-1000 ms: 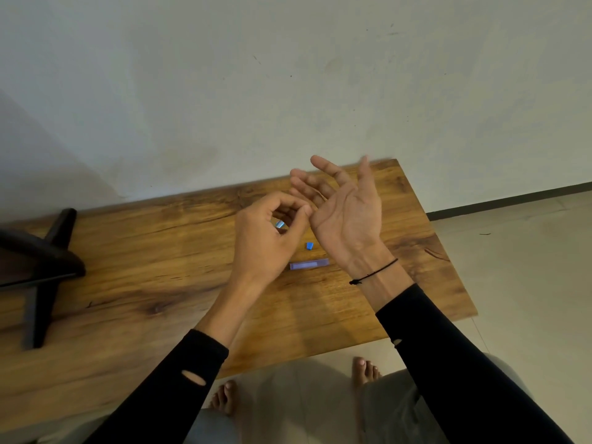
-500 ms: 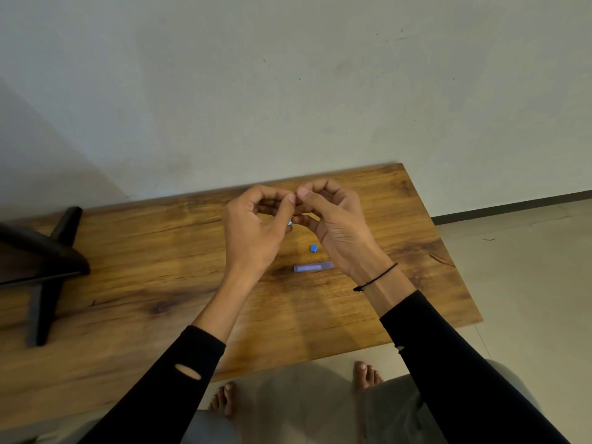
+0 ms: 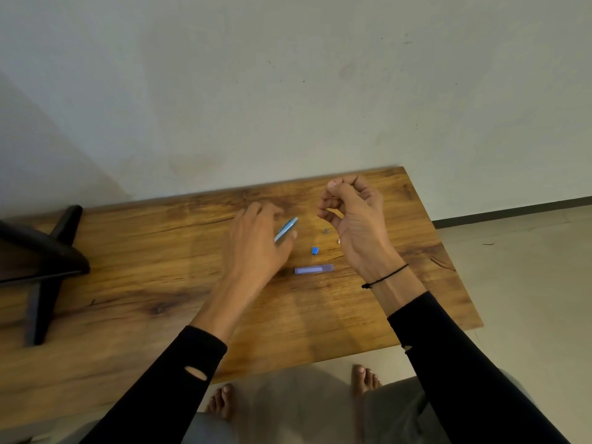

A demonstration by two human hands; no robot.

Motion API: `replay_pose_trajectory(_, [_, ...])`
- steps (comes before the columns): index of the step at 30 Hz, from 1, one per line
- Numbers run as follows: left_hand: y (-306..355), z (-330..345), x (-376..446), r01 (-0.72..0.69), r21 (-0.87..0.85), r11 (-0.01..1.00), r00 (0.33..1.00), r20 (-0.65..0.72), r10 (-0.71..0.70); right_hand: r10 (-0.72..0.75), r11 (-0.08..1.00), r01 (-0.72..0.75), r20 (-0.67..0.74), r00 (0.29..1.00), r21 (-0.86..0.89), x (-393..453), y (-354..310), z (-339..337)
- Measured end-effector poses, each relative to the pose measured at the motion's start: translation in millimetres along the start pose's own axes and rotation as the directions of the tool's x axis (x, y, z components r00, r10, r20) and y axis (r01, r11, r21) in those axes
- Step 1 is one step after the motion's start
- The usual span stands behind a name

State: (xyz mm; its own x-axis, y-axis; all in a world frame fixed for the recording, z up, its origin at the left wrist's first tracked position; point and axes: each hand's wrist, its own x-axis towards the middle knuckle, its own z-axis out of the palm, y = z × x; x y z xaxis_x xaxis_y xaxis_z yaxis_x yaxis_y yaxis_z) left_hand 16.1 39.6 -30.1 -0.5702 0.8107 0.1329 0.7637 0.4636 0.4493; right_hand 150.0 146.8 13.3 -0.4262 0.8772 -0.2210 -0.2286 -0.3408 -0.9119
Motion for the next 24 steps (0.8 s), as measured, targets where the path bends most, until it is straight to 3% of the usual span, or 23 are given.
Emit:
replay_pose_trajectory(3, [-1.7, 8.0, -4.2, 0.044, 0.192, 0.981, 0.993, 0.099, -0.064, 0.007, 1.0, -0.007, -0.003, 1.0, 0.017, 0.8, 1.0, -1.9])
replay_pose_trajectory(7, [-5.8, 9.6, -2.9, 0.056, 0.206, 0.977, 0.995, 0.064, -0.071, 0.0, 1.0, 0.0, 0.014, 1.0, 0.009, 0.9, 3.0, -1.6])
replay_pose_trajectory(15, [15.5, -22.7, -1.5, 0.027, -0.193, 0.981, 1.0, -0.008, -0.029, -0.077, 0.997, 0.077, -0.023, 0.997, -0.027, -2.5, -16.4, 3.4])
replay_pose_trajectory(24, [48.0, -65.8, -18.2, -0.073, -0.281, 0.957, 0.997, -0.012, 0.073, -0.218, 0.972, 0.224, 0.077, 0.973, -0.073, -24.6, -49.9, 13.8])
